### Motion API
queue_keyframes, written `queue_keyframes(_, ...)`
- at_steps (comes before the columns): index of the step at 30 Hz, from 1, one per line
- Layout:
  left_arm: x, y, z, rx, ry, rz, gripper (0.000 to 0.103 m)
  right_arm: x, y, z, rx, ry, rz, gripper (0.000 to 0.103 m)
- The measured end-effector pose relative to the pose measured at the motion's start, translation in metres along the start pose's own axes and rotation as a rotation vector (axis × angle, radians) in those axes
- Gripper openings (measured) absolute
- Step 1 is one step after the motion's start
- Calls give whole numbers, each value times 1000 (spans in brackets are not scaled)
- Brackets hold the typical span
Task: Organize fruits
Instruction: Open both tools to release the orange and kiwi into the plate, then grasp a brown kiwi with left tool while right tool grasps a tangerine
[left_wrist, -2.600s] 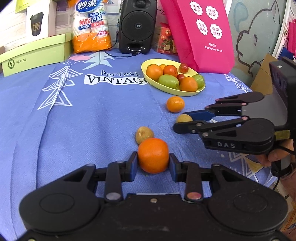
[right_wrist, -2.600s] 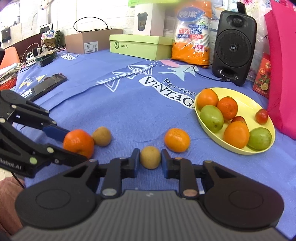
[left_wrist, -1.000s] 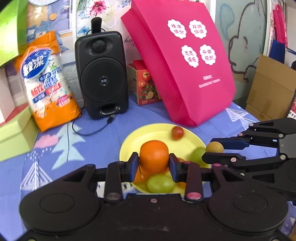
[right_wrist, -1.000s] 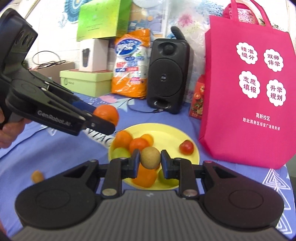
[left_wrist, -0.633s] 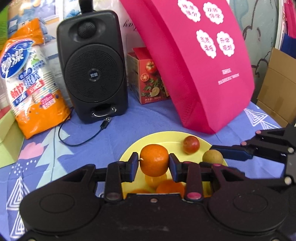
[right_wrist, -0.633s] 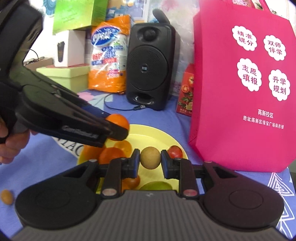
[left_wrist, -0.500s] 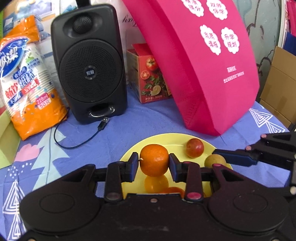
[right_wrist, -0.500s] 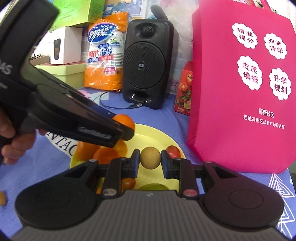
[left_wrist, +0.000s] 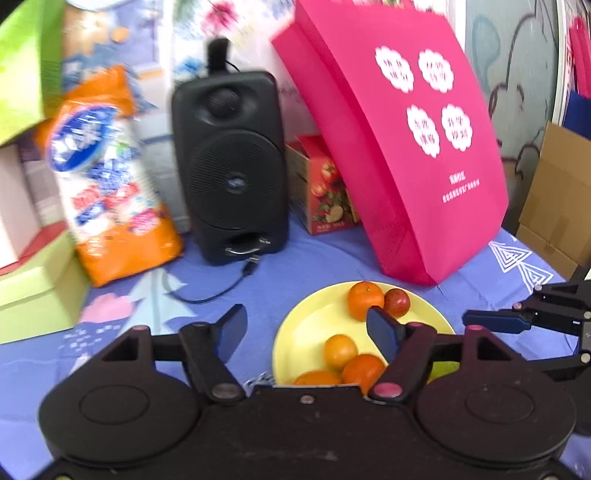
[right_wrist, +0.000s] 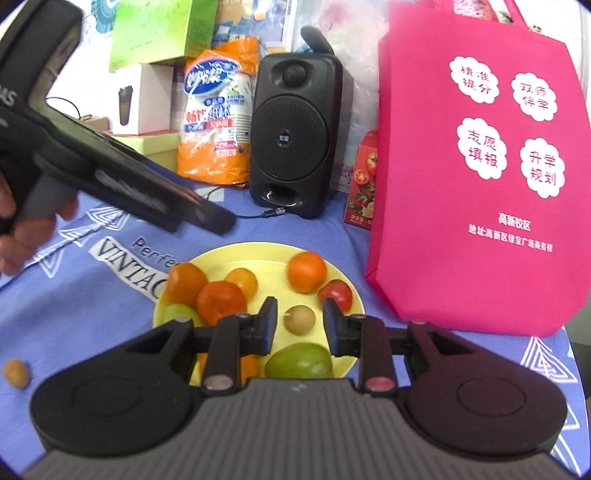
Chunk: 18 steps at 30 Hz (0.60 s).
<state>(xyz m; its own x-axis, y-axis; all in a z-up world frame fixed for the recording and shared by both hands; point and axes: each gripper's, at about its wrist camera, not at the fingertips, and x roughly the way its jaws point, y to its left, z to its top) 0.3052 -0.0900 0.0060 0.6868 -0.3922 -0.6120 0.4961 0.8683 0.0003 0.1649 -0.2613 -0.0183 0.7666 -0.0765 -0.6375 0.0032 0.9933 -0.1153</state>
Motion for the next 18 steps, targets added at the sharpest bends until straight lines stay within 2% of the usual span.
queue_keyframes(6,-57,8,-37,-11,-9,27,72,-33,25,-18,-23,-13,95,33)
queue_keyframes(10,-89,6,-74,-27,6,54,72,-42,52,-35,-64,20,147,37)
queue_keyframes(18,-127,-10,-133,-45,32,94,72,-49,95,-59,-106,83,205,38)
